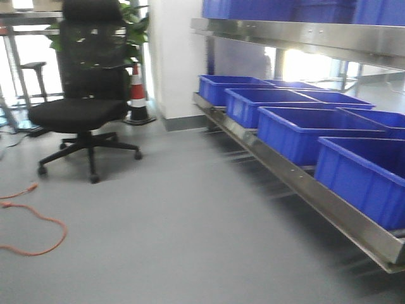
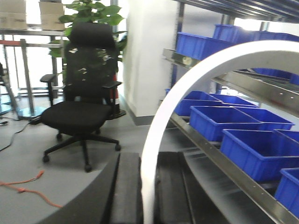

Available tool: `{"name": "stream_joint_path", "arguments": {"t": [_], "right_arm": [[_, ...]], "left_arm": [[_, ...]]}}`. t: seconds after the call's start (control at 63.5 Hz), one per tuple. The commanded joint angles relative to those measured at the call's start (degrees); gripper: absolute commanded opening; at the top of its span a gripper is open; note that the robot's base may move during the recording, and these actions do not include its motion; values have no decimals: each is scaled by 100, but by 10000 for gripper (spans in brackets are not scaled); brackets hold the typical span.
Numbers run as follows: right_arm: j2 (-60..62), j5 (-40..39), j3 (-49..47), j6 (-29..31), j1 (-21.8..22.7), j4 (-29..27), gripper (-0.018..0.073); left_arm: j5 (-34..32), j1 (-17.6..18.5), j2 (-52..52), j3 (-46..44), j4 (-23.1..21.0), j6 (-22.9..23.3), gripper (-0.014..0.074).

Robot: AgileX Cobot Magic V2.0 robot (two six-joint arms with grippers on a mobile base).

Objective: Grab PVC pipe and place in blue bin
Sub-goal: 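Drive the base up to the shelf of blue bins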

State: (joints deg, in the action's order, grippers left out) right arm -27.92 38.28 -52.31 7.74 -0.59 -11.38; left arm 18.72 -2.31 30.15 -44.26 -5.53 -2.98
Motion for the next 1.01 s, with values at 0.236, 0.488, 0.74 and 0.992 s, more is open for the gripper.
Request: {"name": "stream_joint_path", "arguments": {"t": [0.236, 0.488, 0.74, 0.992], "right_arm": [[25, -138, -29, 12, -3, 20, -169], [25, -138, -29, 12, -3, 20, -169], [25, -138, -29, 12, -3, 20, -169], [25, -138, -29, 12, -3, 20, -169]], "left_arm": [[-159, 28, -27, -5, -32, -3, -111], [-163, 28, -27, -5, -32, -3, -111], [-163, 28, -27, -5, -32, -3, -111], [-163, 28, -27, -5, -32, -3, -111]]}}
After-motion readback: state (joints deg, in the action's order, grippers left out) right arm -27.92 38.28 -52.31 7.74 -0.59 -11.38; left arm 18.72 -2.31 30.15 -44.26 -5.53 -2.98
